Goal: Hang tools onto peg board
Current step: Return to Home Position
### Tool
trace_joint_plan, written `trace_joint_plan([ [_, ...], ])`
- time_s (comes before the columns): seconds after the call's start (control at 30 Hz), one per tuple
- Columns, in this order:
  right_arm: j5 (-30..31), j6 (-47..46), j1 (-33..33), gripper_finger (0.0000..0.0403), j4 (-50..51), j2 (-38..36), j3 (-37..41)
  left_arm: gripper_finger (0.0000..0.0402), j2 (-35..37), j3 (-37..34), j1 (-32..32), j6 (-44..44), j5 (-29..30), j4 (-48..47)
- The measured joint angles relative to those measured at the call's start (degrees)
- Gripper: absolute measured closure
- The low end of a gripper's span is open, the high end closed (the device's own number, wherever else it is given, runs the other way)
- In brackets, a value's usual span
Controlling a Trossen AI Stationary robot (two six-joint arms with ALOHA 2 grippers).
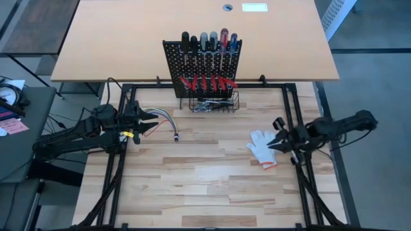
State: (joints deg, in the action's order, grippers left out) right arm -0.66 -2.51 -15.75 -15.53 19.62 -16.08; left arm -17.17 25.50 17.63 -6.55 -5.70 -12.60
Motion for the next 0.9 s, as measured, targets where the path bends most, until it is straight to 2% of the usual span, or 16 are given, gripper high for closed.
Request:
trace_joint_plan([
  [0.2,0.9,-0.1,-3.4,0.0397,4.9,-8.2,2.6,0.0256,0.0,0.0,0.0,-0.1,0.0,0.0],
  [0.33,0.9,-0.6,-3.1,0.0392,5.4,-13.1,5.0,0.0256,0.0,0.0,0.0,-0.2,0.0,0.0],
  [0.53,1.0,-6.4,-0.5,0.0390,6.8,-19.5,10.1,0.0256,0.0,0.0,0.0,0.2,0.0,0.0],
  [0.9,0.9,-9.7,4.9,0.0392,8.2,-19.5,15.3,0.0256,0.0,-0.3,0.0,1.3,0.7,-0.6],
])
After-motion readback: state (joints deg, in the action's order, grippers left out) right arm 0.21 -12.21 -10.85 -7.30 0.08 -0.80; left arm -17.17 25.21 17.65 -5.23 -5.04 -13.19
